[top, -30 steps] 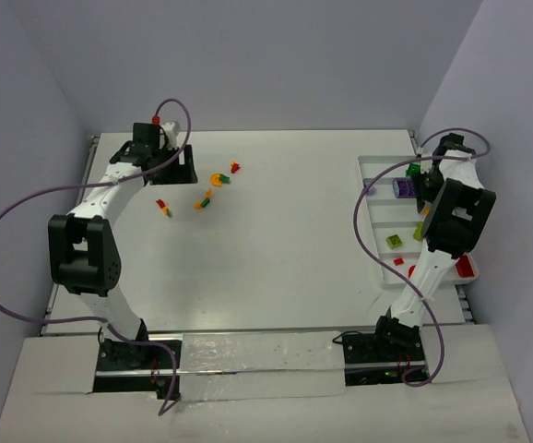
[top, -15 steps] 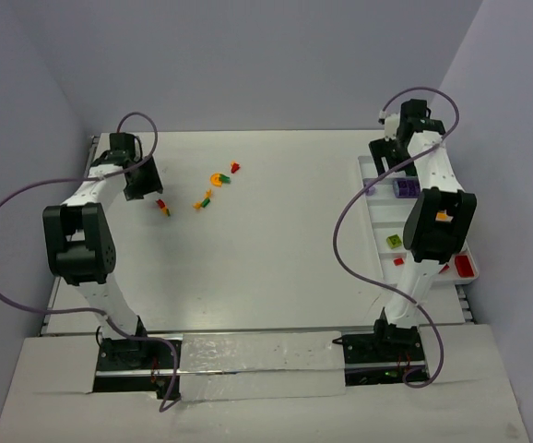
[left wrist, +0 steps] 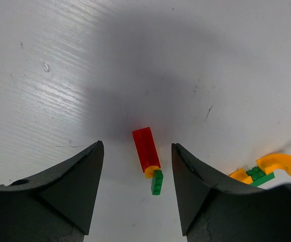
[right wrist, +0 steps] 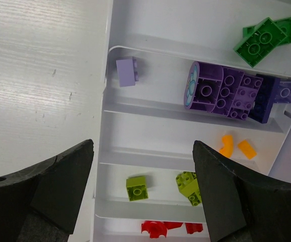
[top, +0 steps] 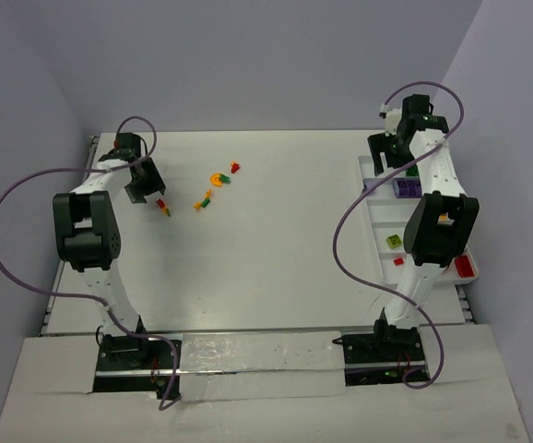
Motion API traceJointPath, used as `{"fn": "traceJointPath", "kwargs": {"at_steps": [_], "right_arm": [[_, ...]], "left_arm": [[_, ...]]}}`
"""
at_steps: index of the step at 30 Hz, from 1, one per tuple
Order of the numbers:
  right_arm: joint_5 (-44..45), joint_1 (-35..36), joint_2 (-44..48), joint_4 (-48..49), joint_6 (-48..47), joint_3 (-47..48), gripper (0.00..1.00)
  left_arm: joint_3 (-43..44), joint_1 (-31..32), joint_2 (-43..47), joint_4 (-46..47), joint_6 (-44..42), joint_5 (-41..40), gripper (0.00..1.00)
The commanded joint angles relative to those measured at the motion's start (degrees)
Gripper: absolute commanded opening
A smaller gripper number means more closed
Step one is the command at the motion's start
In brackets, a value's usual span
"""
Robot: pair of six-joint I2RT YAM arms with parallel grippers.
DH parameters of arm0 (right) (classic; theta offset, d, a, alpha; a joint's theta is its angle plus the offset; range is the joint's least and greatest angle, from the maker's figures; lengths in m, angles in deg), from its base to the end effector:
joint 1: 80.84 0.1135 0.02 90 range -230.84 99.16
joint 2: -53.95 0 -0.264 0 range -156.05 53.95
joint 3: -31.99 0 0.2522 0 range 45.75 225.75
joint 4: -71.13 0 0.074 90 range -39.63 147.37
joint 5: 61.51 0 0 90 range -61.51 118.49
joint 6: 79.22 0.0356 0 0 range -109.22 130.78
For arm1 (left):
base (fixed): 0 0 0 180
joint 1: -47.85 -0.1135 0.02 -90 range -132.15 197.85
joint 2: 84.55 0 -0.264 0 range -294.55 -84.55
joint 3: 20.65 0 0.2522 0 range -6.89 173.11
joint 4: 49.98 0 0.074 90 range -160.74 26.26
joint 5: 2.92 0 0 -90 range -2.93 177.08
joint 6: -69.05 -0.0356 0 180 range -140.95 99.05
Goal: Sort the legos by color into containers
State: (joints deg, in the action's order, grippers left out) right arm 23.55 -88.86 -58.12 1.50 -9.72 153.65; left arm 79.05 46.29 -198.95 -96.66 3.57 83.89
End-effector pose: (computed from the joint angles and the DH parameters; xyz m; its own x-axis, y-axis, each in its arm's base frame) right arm 0.4188 -0.0559 0.3053 -0.8373 -0.2344 -0.4939 -0.2101 0.9720 -0.1050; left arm 0.4253 0.0136 0.1938 -0.7760 -0.4357 -0.4561 -0.4131 0.8975 -0.1543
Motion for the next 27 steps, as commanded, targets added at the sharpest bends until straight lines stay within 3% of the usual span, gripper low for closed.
{"fn": "traceJointPath", "kwargs": {"at_steps": [1, 12, 18, 27], "right_arm": [[-0.9, 0.5, 3.4, -0.6, 0.7, -0.2, 0.87], [-1.3, 0.5, 3.8, -0.5, 0.7, -0.8, 0.87], [-2.2, 0.6, 4.1, -0.7, 0.8, -0.8, 0.87], [-3.5, 1.4, 4.4, -1.3, 1.2, -0.6, 0.87]], "left_arm": [[3.3, 1.0, -1.2, -0.5, 1.8, 0.3, 0.65], [2.9, 1.1, -3.4, -1.9, 2.4, 1.5, 0.56], [2.6, 1.0, -3.4, -2.3, 2.2, 2.6, 0.44], [2.5, 1.0, -3.9, -4.1, 2.3, 5.4, 0.34]]}}
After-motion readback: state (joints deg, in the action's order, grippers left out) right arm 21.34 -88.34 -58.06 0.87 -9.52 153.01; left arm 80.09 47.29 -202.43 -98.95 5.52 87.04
